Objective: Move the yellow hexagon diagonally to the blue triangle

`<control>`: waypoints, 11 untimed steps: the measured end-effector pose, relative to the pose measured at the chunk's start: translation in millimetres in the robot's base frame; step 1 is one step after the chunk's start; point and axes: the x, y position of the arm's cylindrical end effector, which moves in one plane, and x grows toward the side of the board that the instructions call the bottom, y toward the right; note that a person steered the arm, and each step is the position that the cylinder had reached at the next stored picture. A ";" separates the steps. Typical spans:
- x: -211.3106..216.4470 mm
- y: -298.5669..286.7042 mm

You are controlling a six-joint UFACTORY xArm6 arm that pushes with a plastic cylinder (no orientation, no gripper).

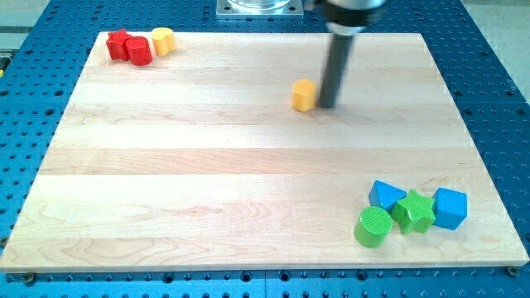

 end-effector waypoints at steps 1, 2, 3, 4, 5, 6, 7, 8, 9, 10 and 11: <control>9.6 1.9; 2.5 -79.0; -21.4 -171.4; -17.8 -79.9; -52.7 -132.5; -63.5 -203.9; -44.9 -191.8; -46.3 -216.3; -69.6 -216.3; -66.8 -189.6; -66.8 -153.1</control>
